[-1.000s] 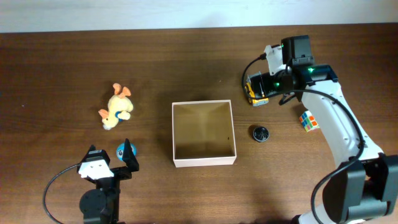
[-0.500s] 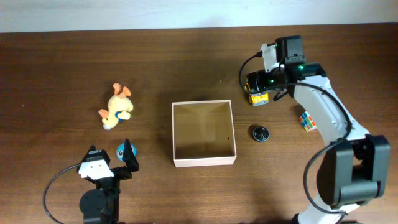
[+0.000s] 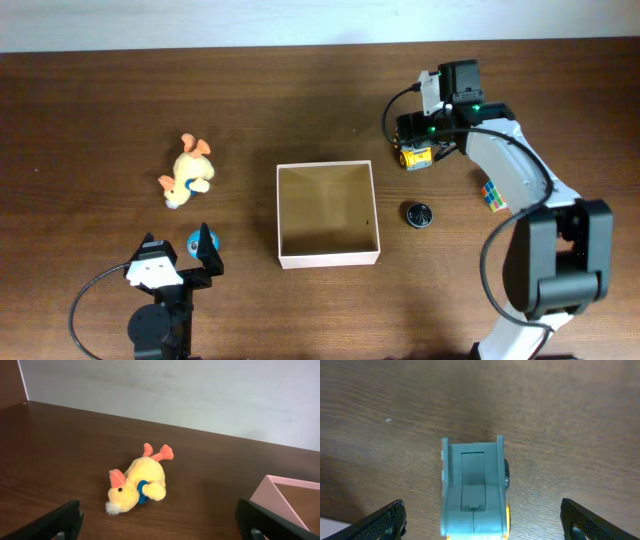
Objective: Pack container
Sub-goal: 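Move the right gripper over the yellow-grey toy truck, then lower the right gripper and close it on the toy truck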
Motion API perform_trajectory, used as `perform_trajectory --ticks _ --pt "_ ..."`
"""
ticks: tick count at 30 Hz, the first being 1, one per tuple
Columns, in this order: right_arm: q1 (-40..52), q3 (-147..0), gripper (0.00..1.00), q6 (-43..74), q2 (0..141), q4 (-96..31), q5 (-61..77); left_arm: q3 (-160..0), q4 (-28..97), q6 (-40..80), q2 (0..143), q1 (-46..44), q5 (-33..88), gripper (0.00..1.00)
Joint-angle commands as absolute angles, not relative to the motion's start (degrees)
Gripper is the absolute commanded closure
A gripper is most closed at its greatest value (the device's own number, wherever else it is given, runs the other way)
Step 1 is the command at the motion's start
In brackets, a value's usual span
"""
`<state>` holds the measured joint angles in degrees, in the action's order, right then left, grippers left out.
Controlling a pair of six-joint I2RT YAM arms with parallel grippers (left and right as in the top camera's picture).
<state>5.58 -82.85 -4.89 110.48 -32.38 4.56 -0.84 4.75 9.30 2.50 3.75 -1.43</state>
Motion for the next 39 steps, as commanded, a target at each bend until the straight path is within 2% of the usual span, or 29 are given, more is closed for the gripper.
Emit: perform_trajectory --ticks 1,5,10,14,18,24,30,39 --pt "5.21 -83.90 0.07 -2.48 113.91 -31.92 5.34 -0.51 4.78 9.56 2.07 4.08 -0.60 0.01" --pt "5.21 -83.90 0.08 -2.46 115.92 -31.57 5.34 -0.51 4.78 9.56 2.09 4.08 -0.60 0.01" --pt "5.21 -83.90 0.17 -1.37 116.68 -30.98 5.34 -0.51 4.78 9.56 2.07 4.08 -0.62 0.01" --pt "5.21 -83.90 0.18 -0.95 117.08 -30.98 5.34 -0.51 4.78 9.56 2.09 4.08 -0.62 0.01" --pt "5.21 -83.90 0.24 0.01 117.69 -30.96 5.32 -0.51 4.78 9.56 2.07 4.08 -0.62 0.00" --pt "5.21 -83.90 0.26 0.95 117.82 -30.55 5.30 -0.51 4.78 9.56 2.07 4.08 -0.62 0.01" --pt "5.21 -83.90 0.33 0.93 117.82 -30.55 5.30 -0.51 4.78 9.58 2.07 4.08 -0.62 0.01" --pt "5.21 -83.90 0.38 0.69 117.82 -30.37 5.26 -0.51 4.78 9.56 2.09 4.08 -0.62 0.01"
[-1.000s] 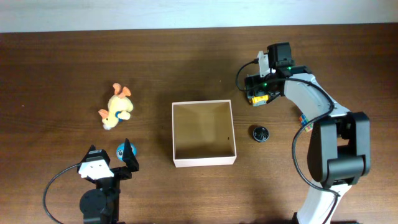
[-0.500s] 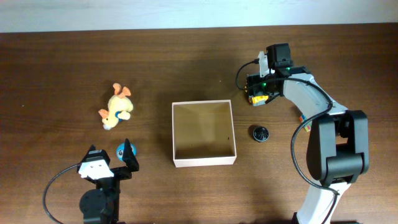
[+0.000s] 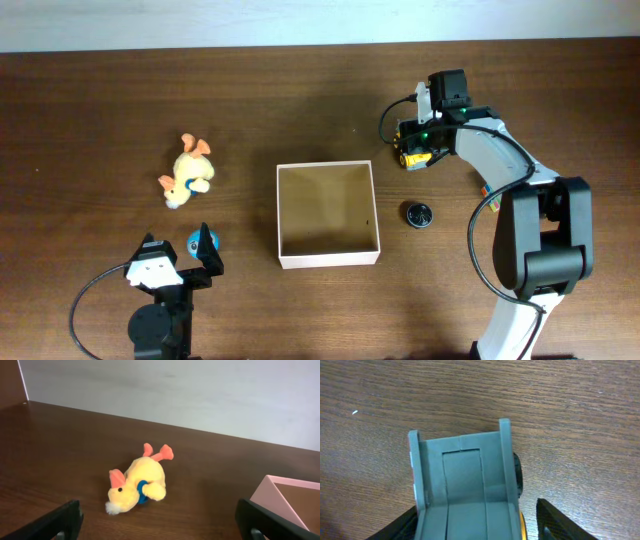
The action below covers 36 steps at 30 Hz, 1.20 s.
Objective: Pack container
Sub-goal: 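Lower the right gripper and close it on the toy truck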
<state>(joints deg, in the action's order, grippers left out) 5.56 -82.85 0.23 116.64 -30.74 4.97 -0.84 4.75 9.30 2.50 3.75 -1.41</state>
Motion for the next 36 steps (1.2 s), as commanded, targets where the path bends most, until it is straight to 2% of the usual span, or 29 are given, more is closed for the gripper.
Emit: perform_trajectory --ticks 1,16,21,36 --pt "5.21 -83.90 0.38 0.73 117.82 -30.39 4.82 -0.51 4.78 9.56 2.09 4.08 -0.60 0.01" --pt "5.21 -83.90 0.40 7.16 117.82 -30.79 0.56 -0.51 4.78 9.56 2.09 4.08 -0.62 0.01" --pt "5.21 -83.90 0.47 5.80 117.82 -30.76 0.58 -0.51 4.78 9.56 2.09 4.08 -0.62 0.01" --pt "5.21 -83.92 0.48 -0.45 117.78 -31.22 0.60 -0.51 4.78 9.56 2.09 4.08 -0.62 0.01"
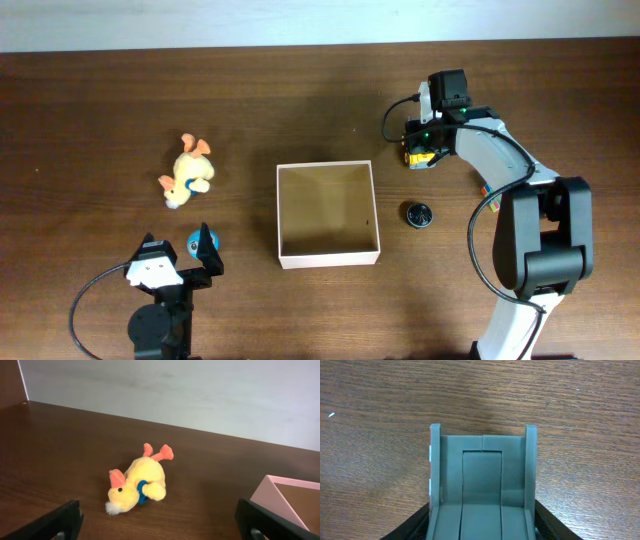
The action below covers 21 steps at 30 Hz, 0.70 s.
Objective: Pack container
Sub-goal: 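Lower the right gripper and close it on the toy truck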
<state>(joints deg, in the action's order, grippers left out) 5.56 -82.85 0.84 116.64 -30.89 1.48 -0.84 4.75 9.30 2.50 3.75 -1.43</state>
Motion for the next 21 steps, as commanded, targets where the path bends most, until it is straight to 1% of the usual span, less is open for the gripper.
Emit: perform_trajectory --ticks 1,7,10,21 --pt "5.21 -83.92 0.48 -0.43 117.78 -31.29 0.60 -0.51 4.78 9.56 2.09 4.08 -0.62 0.01" --pt "5.21 -83.92 0.50 -0.43 116.90 -31.75 0.60 -0.51 4.78 9.56 2.07 4.08 -0.60 0.01" --pt "5.21 -83.92 0.55 -0.45 116.11 -31.62 0.58 -0.51 4.78 9.56 2.09 4.08 -0.60 0.01" --pt "5.21 -83.94 0.58 -0.45 116.07 -31.73 0.60 -0.51 4.78 9.56 2.09 4.08 -0.62 0.01"
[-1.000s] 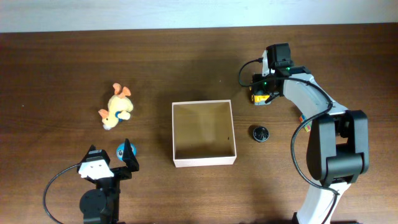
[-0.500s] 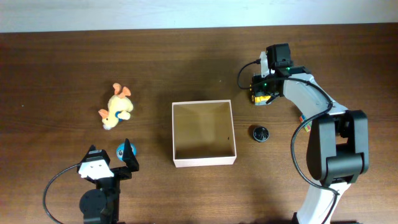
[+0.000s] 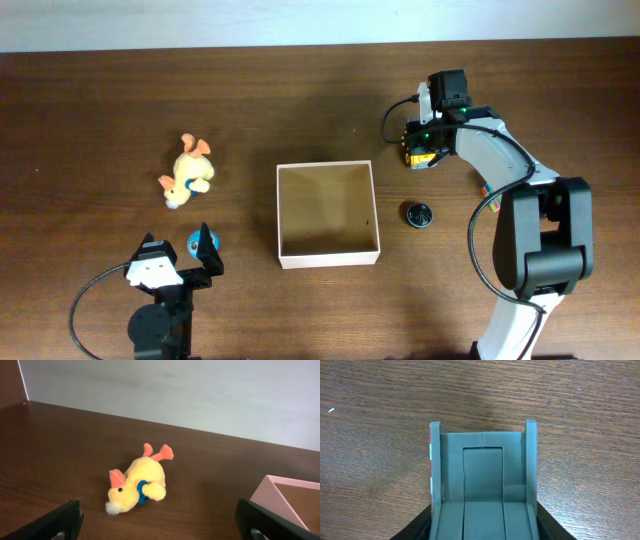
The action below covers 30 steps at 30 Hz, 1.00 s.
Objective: Pack container
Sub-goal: 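Lower the right gripper and close it on the toy truck, then lift the truck and carry it over the white box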
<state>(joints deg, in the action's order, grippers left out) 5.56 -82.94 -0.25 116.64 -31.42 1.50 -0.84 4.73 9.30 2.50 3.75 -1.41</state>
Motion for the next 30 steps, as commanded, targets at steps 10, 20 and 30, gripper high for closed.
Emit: perform_trajectory --ticks 10,20,30 --pt "5.21 -85.34 0.58 -0.45 113.34 -33.43 0.60 -0.51 4.78 9.56 2.07 4.08 -0.60 0.01" --pt "5.21 -87.74 0.58 -0.45 108.84 -36.47 0.60 -0.51 4.78 9.56 2.07 4.08 -0.60 0.01" --pt "5.39 -88.27 0.58 -0.34 99.57 -42.76 5.69 -0.51 4.78 9.58 2.07 4.08 -0.62 0.01"
